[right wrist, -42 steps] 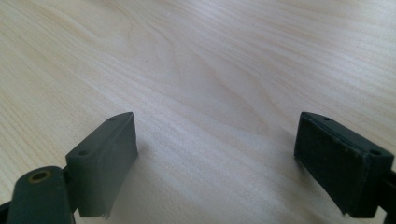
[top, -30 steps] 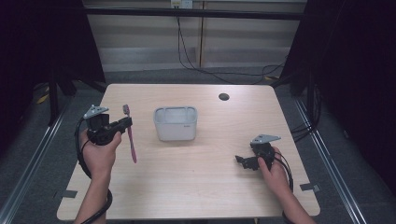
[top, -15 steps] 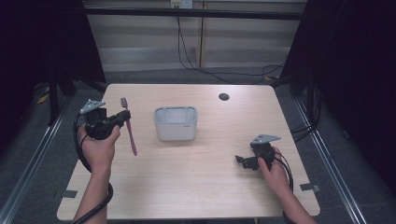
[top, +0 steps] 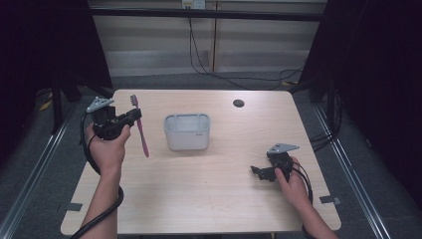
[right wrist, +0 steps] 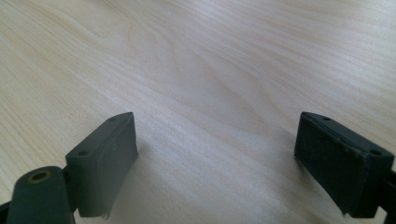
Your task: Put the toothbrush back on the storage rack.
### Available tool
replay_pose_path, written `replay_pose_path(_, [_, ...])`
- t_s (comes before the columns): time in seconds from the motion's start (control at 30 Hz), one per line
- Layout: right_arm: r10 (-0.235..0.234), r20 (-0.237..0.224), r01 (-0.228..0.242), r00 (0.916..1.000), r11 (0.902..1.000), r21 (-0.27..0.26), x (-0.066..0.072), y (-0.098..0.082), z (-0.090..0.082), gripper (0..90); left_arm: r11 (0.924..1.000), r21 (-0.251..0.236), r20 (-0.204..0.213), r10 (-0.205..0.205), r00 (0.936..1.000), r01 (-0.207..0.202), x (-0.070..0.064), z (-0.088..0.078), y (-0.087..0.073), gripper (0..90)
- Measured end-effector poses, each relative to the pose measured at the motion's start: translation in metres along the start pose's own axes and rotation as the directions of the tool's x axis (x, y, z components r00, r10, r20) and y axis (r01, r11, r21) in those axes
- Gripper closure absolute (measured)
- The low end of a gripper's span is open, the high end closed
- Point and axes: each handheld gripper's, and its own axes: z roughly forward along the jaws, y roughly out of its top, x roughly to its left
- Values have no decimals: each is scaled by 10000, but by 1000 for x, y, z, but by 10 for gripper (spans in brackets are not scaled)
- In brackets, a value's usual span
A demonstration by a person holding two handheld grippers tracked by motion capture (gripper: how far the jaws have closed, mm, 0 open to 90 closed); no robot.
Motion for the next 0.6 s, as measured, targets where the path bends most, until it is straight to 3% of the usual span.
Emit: replay_pose_path(0.6, [-11, 2, 11, 10000, 10000, -6, 0, 0, 0, 126, 9992, -396, -23, 4, 10000, -5, -2, 6, 16, 839])
